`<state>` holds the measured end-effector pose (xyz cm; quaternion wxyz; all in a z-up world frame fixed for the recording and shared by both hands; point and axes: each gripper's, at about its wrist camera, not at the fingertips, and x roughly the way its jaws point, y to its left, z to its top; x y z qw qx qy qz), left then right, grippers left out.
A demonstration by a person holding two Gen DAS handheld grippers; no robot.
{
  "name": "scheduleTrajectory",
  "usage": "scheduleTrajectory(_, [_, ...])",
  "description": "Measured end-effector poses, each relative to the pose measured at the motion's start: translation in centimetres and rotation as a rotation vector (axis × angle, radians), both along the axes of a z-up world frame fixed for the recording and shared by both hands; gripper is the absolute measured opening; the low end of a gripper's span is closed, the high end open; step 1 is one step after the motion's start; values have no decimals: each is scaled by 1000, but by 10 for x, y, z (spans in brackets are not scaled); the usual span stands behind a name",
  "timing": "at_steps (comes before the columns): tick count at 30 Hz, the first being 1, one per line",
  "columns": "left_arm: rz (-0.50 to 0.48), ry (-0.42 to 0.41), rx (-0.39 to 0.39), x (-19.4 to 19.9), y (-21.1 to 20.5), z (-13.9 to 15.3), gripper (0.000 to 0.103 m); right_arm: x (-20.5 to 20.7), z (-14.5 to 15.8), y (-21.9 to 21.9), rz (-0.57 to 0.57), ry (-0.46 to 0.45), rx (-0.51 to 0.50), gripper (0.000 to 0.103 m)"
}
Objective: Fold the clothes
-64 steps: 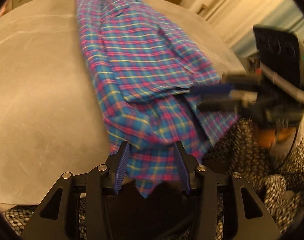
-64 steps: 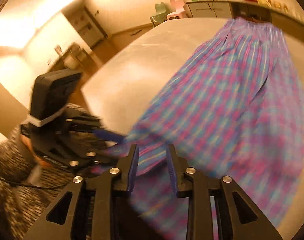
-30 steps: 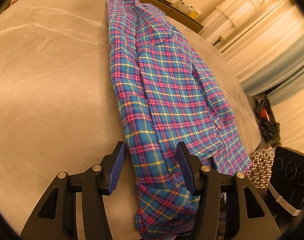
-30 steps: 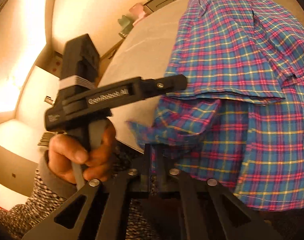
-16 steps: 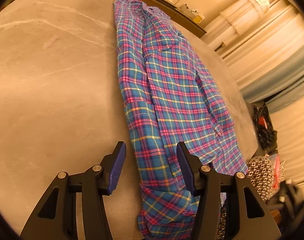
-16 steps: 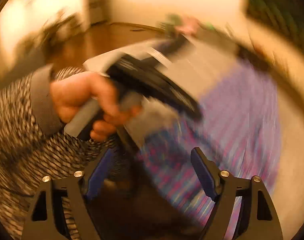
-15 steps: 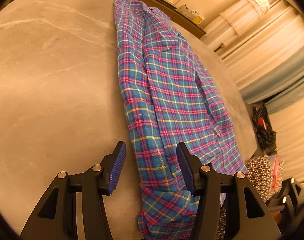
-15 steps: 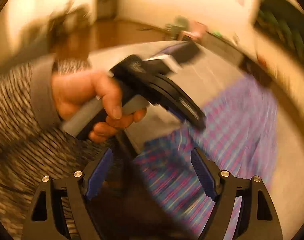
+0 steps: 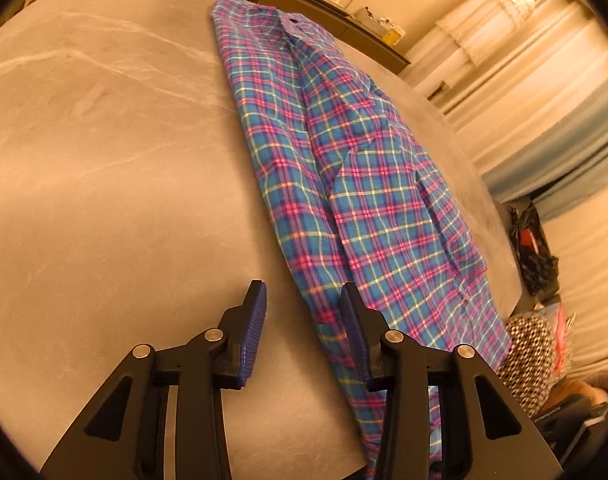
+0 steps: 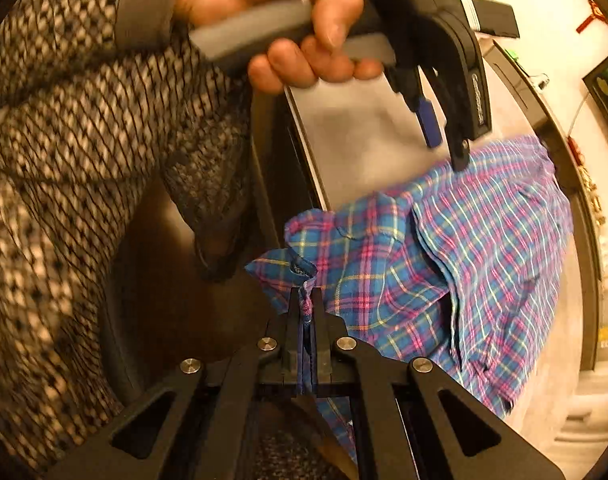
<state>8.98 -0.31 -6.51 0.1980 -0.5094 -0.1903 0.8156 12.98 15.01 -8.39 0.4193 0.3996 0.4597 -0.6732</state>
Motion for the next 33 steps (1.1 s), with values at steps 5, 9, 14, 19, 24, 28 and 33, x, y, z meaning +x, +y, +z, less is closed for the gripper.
scheduleTrajectory(5, [-37, -4, 23, 0, 8, -1, 41, -6, 5, 2, -25, 80, -30, 3])
scheduleTrajectory(9, [-36, 34, -162, -27, 27, 4, 8, -12, 2, -22, -15, 119, -59, 3])
scheduleTrajectory(14, [-42, 46, -269, -74, 38, 5, 6, -24, 2, -46, -33, 166, -101, 3])
scheduleTrajectory(19, [-45, 30, -246, -105, 31, 5, 6, -17, -27, -50, -27, 129, -78, 3])
scheduleTrajectory(24, [-58, 10, -197, -122, 27, 5, 6, -16, -41, -50, -7, 57, 58, 5])
scheduleTrajectory(28, [-75, 2, -177, -126, 28, 6, 6, -9, -2, -66, -4, 38, -14, 19])
scheduleTrajectory(33, [-81, 1, -170, -126, 29, 7, 6, -21, 9, -115, 20, 66, -60, 51])
